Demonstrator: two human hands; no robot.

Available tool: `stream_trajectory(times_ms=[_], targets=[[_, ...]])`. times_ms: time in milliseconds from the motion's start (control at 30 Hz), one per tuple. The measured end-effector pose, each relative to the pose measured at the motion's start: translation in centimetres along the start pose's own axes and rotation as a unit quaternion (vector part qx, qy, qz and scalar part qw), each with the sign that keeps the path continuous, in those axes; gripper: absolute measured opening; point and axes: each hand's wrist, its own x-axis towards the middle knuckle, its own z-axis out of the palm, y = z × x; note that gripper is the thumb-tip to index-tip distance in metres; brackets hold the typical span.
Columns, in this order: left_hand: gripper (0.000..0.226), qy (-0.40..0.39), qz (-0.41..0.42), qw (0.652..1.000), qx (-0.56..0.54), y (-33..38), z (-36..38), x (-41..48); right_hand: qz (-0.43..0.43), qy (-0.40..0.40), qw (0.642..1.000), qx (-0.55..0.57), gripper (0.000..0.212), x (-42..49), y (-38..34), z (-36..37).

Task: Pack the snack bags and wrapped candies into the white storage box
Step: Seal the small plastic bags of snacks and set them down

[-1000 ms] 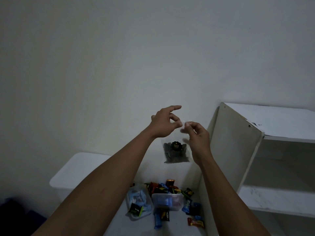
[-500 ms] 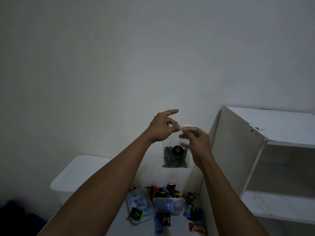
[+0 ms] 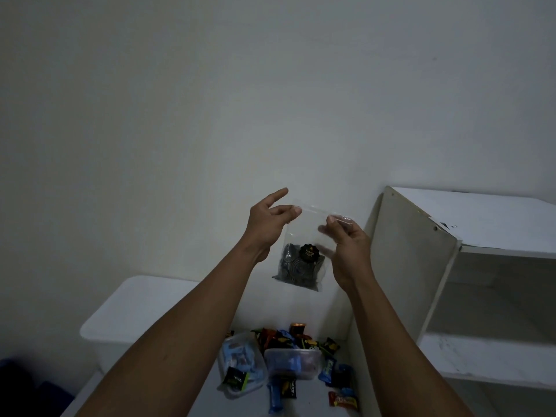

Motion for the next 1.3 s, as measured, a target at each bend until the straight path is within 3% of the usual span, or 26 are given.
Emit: stream_trajectory(times_ms=[200, 333, 500, 767, 1033, 1200, 1300], targets=[[0.047, 0.031, 0.002, 0.998, -0.058, -0.3, 1.0, 0.3, 0.007, -0.01, 1.0, 0.009, 0.002, 0.0, -0.3, 0.5], [0.045, 0.019, 0.025, 0.999, -0.01, -0.3, 0.7, 0.4, 0.014, -0.037, 0.991, -0.127, 0.014, 0.1, -1.1, -0.4], [0.049, -0.047, 0.077, 0.99, 0.108, -0.1, 0.6, 0.0, -0.11, -0.128, 0.92, -0.353, 0.014, 1.4, -3.6, -1.1], [0.059, -0.061, 0.072, 0.989, 0.113, 0.0, 1.3, -0.5, -0.163, -0.153, 0.839, -0.496, 0.019, 2.7, -3.6, -0.2], [0.056, -0.038, 0.064, 0.993, 0.095, -0.7, 1.0, -0.4, -0.16, -0.167, 0.836, -0.497, 0.017, 2.5, -3.4, 0.0], [0.013, -0.031, 0.054, 0.992, 0.107, -0.9, 1.0, -0.8, -0.18, -0.141, 0.846, -0.482, 0.021, 2.3, -2.9, 0.5], [0.012, 0.01, 0.065, 0.99, 0.128, -1.4, 1.3, -0.8, -0.174, -0.148, 0.848, -0.479, 0.022, 2.2, -2.7, 0.8]])
